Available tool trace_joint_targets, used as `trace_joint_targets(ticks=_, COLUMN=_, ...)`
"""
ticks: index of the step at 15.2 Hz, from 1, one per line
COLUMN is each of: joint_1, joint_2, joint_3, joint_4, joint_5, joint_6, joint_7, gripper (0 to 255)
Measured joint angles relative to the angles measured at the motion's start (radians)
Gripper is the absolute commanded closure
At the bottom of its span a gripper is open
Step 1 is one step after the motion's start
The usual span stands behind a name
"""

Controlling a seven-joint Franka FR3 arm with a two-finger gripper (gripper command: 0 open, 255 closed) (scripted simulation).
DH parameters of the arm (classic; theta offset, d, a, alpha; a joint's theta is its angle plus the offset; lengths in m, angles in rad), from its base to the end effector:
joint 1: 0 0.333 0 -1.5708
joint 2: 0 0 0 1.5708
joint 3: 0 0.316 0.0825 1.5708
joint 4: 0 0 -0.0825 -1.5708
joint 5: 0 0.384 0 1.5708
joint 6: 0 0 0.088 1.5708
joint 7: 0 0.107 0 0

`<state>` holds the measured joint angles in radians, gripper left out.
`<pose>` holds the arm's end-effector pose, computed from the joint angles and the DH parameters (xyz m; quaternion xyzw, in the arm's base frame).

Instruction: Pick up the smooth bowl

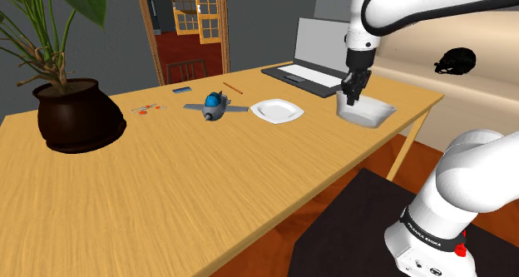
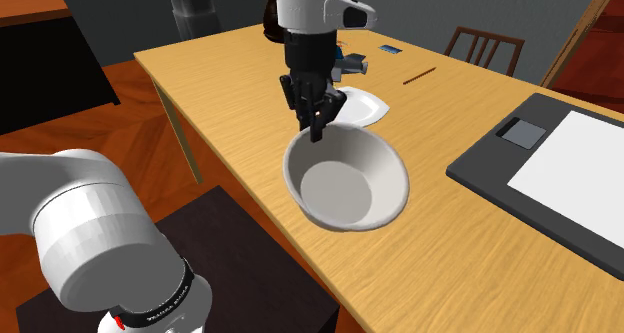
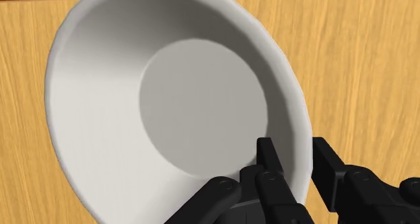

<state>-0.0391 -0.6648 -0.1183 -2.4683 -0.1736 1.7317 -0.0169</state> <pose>0.3369 -0.0739 0.5098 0.9974 -0.0392 -0.0403 0.0458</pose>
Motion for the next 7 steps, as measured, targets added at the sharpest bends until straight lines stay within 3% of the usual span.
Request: trace_joint_targets(ticks=7, joint_1=0.002, joint_2=0.003, joint_3=0.007, joint_4=0.094, joint_5=0.007, joint_6=-0.091, joint_7=-0.009, gripper=255)
